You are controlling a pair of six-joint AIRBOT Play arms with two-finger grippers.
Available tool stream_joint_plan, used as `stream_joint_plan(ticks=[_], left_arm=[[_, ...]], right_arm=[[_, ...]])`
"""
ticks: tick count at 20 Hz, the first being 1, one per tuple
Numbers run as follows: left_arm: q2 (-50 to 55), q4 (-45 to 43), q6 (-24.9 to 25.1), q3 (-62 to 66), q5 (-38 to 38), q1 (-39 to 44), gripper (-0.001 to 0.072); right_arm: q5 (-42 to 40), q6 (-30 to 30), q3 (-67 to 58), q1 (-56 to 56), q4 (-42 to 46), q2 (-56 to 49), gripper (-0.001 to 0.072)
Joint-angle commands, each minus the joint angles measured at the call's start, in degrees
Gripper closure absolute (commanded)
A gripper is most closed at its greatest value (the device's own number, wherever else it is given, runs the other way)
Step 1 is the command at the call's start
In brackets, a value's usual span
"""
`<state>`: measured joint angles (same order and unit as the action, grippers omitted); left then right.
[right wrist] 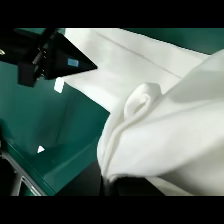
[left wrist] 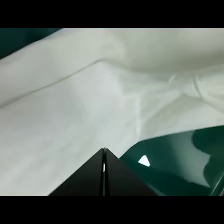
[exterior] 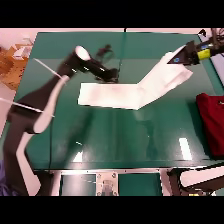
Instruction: Fold the shirts.
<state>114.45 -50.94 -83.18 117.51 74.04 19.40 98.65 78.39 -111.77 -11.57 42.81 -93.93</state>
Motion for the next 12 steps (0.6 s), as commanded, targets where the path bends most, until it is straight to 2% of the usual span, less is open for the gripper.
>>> stream_joint_plan(ticks=[1,3,6,7,8,9,10,12], left_arm=[[-6.3,-17.9,-4.4,2.2,15.7,-10.1,0.0685],[-8.4,-23.2,-5.1,2.1,18.2,-14.6,0.0685],[-8.9,-23.5,-5.0,1.4,18.9,-20.1,0.0685],[-8.9,-23.5,-4.9,0.9,18.8,-21.1,0.0685],[-8.9,-23.5,-4.8,0.2,18.7,-22.0,0.0685],[-8.9,-23.5,-4.6,-0.4,18.6,-22.5,0.0685],[-8.9,-23.6,-3.3,-0.7,18.8,-22.8,0.0685],[-8.9,-23.8,-0.2,-0.7,18.8,-22.8,0.0685]], right_arm=[[-7.9,4.9,0.1,9.3,-0.7,-0.1,0.0695],[-15.8,6.9,0.5,17.3,0.8,-1.2,0.0695],[-31.0,7.2,1.0,31.6,1.7,-7.6,0.0689],[-37.8,7.2,1.0,36.2,1.5,-10.8,0.0642],[-46.2,7.1,1.0,41.1,0.1,-14.6,0.0524],[-54.2,7.1,1.0,45.1,-1.6,-17.9,0.0238],[-60.0,7.1,0.9,48.1,-3.0,-20.4,0.0143],[-60.8,7.1,0.8,49.1,-3.6,-20.9,0.0145]])
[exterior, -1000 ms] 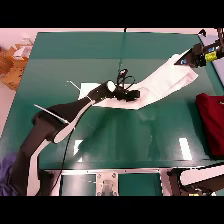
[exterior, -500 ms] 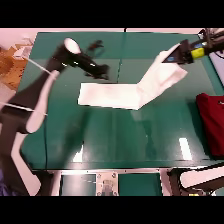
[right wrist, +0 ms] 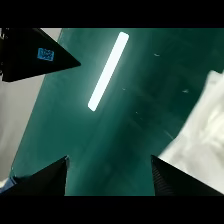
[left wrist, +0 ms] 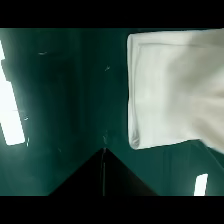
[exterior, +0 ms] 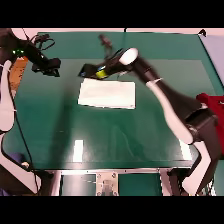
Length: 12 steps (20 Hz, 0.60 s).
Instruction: Fold the shirts.
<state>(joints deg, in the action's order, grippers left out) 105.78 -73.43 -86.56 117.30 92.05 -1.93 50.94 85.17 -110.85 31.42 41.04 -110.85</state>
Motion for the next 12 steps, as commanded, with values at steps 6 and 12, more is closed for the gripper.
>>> stream_joint_plan(ticks=[6,12], left_arm=[[-0.2,-1.4,4.5,-0.5,-0.1,-1.5,0.0685],[-0.2,-1.4,4.5,-0.5,0.4,-1.5,0.0685]], right_arm=[[15.3,2.7,-0.2,-13.0,-1.2,3.4,0.0157],[32.3,9.2,4.4,-29.4,14.9,3.8,0.0157]])
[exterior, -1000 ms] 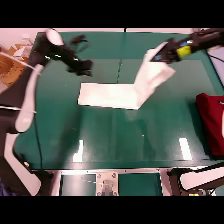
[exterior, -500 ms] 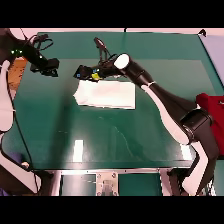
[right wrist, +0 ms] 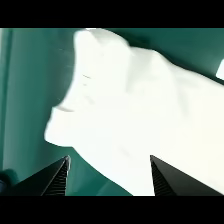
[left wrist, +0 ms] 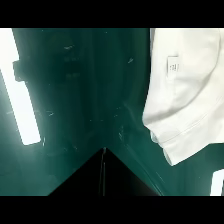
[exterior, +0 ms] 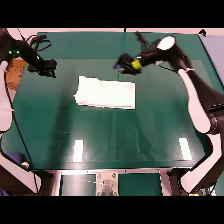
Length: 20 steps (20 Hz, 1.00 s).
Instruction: Fold the shirts.
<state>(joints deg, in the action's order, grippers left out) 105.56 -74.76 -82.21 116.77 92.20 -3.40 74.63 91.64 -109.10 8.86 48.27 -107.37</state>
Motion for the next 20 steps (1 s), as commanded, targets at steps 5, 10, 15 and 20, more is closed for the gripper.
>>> stream_joint_plan(ticks=[5,10,15,20], left_arm=[[0.0,0.0,-0.3,0.0,0.2,0.0,0.0685],[0.0,0.0,-0.3,0.0,-0.2,0.0,0.0685],[0.0,0.0,-0.3,0.0,0.8,0.0,0.0685],[0.0,0.0,-0.2,0.0,1.5,0.0,0.0685]], right_arm=[[2.1,2.6,17.5,-9.6,6.8,0.3,0.0157],[-14.0,-1.9,28.4,-3.3,-4.9,0.2,0.0157],[-20.8,-4.5,26.8,1.2,-12.6,-0.4,0.0697],[-11.0,-4.2,16.5,-5.3,-12.3,3.4,0.0697]])
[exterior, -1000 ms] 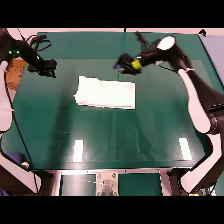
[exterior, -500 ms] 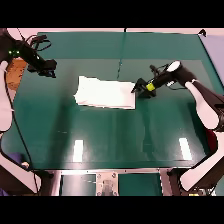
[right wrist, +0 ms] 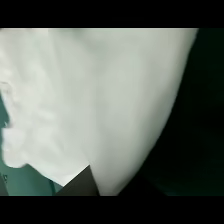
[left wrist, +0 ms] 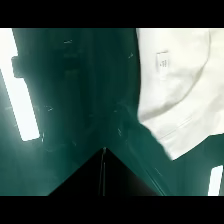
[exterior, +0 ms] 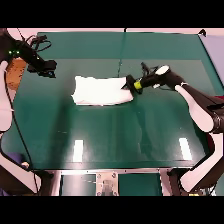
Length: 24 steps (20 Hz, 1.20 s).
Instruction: Fold the shirts.
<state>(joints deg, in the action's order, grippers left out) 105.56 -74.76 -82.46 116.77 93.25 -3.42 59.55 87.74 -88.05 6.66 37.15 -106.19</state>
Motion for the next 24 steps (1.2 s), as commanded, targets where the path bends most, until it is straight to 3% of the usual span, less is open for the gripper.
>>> stream_joint_plan(ticks=[1,9,15,21,24], left_arm=[[0.0,0.0,0.0,0.0,0.5,0.0,0.0685],[0.0,0.1,0.0,0.0,0.8,0.0,0.0685],[0.0,0.2,-0.1,0.0,0.6,0.0,0.0685],[0.0,0.2,-1.6,0.0,0.3,0.0,0.0685],[0.0,0.2,-1.6,0.0,0.7,0.0,0.0685]], right_arm=[[5.5,-0.1,-6.1,-5.4,-0.9,4.2,0.0698],[13.6,3.6,-8.2,-34.3,3.8,21.7,0.0698],[19.1,3.0,-9.0,-59.5,4.0,24.6,0.0698],[24.3,0.7,-11.5,-69.9,4.5,24.6,0.0698],[29.7,2.8,-12.4,-71.6,13.2,25.3,0.0698]])
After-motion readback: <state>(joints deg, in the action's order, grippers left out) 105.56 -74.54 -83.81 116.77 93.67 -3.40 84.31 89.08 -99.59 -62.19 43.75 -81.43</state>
